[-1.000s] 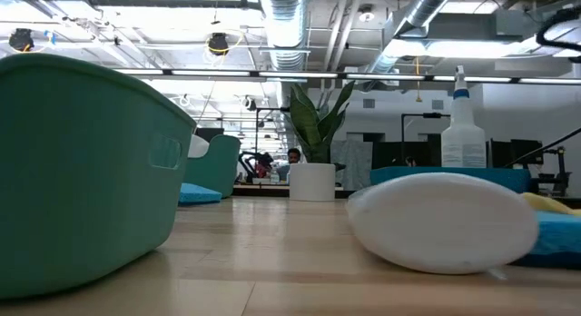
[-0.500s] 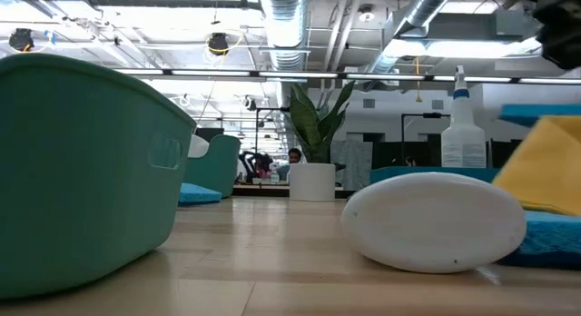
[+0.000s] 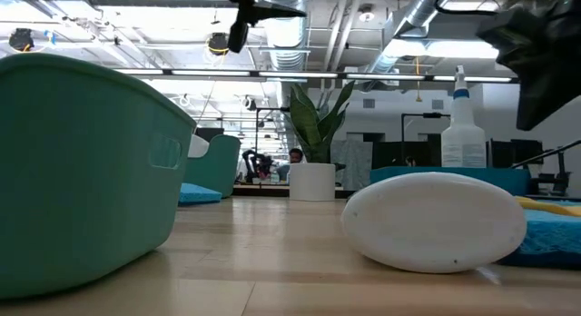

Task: Pick & Place Kitchen Items
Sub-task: Put the blue sponge into the bottom green bin

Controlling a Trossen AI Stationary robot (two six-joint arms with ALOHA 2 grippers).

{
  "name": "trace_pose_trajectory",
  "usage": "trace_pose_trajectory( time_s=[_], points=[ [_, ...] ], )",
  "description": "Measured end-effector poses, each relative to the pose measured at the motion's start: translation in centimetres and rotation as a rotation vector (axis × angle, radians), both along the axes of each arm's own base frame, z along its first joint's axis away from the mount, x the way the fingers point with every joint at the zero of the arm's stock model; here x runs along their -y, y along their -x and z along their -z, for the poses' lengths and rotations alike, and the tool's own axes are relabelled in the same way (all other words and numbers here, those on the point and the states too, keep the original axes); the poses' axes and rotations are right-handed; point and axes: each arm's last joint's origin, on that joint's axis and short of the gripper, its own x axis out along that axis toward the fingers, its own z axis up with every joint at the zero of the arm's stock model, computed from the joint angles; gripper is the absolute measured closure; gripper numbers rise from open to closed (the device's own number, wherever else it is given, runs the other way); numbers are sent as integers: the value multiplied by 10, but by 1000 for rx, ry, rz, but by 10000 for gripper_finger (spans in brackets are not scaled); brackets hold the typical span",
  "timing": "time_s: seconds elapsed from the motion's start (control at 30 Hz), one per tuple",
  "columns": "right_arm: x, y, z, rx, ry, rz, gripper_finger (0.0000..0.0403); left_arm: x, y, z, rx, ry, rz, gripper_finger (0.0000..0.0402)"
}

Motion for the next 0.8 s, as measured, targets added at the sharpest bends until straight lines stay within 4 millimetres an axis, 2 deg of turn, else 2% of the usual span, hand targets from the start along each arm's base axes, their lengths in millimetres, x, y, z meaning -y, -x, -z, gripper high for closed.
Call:
trace_pose_trajectory(
  time_s=[0.17,0.37,0.47,0.67,0.8],
  points=[
    [6,2,3,-90,19,-10,403,5,-5,6,-13,3,20,298],
    [14,7,10,-218,45,-169,385,6,-4,3,2,-3,25,298],
    [21,5,16,-255,25,-261,346,6,-4,0,22,-14,35,298],
    [33,3,43,-265,-51,-392,250,10,-3,-3,38,-13,63,298],
    [41,7,56,-294,-72,-434,213,17,-3,-6,70,-9,86,298]
  ],
)
